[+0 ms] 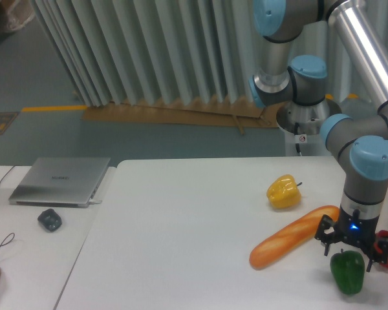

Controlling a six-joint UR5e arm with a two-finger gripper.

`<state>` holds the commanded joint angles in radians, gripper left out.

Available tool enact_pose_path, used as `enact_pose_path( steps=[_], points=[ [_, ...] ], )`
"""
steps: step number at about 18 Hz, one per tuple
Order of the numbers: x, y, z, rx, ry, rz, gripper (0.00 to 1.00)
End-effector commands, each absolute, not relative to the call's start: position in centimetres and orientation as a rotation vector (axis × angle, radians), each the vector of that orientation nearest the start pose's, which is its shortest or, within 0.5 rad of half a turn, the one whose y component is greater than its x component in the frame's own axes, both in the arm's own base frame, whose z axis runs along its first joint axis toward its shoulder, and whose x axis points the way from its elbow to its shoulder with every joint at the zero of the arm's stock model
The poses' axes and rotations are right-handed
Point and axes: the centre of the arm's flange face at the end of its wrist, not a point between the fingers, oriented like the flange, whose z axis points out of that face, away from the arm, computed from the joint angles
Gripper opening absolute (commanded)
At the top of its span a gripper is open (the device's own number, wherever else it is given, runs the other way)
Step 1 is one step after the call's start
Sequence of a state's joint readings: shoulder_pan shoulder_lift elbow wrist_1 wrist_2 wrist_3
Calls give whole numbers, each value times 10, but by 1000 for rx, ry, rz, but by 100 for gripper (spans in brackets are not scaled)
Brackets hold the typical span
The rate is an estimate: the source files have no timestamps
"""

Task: Place the green pepper in a basket
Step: 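Close the gripper around the green bell pepper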

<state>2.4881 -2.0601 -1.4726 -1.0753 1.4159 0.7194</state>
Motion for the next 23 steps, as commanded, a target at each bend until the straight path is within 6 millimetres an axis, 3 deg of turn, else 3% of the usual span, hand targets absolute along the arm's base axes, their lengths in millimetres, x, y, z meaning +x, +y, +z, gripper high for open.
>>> enact_pose_path(
  steps=[18,20,23],
  points=[
    [-440,533,280,-2964,-225,-69,100],
    [-440,533,277,-2969,-197,-71,74],
    [-441,533,273,-2973,-159,-76,63]
  ],
)
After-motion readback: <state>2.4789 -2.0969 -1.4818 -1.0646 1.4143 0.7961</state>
